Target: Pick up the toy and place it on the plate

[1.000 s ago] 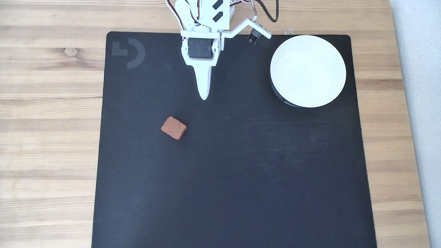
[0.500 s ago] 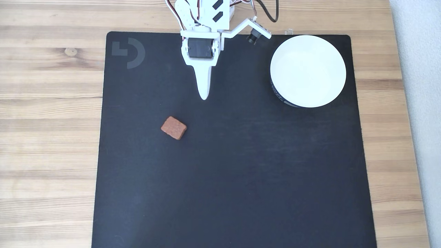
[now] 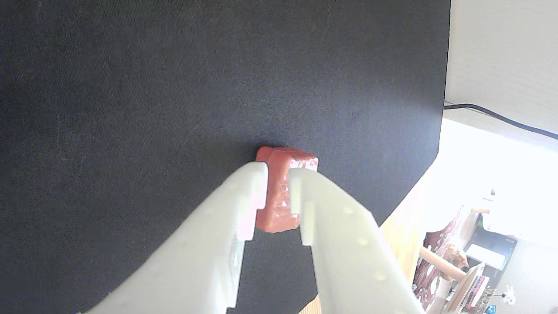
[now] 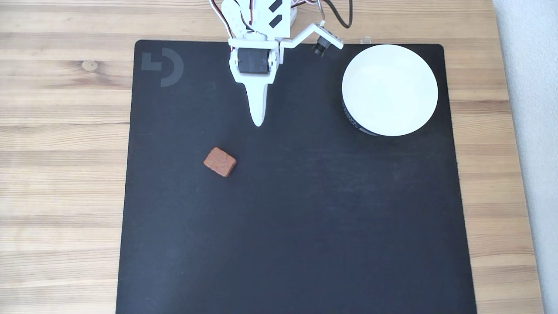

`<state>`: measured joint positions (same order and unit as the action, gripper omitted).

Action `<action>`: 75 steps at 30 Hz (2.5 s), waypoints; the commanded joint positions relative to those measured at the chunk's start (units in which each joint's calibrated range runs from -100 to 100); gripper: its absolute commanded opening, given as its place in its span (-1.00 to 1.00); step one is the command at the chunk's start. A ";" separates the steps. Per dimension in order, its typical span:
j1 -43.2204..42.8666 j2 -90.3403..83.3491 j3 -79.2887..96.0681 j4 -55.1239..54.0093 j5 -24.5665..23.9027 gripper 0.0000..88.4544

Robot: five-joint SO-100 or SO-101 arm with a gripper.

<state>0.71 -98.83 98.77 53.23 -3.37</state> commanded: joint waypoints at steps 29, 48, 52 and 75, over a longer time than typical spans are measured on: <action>0.25 -0.25 0.15 0.79 -0.07 -0.94; 1.01 21.93 -25.27 4.35 -1.80 -0.94; 1.17 31.93 -35.55 4.35 -1.80 -0.94; 9.62 81.20 -79.98 9.77 -1.85 -0.94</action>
<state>7.03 -21.48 24.52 61.08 -4.97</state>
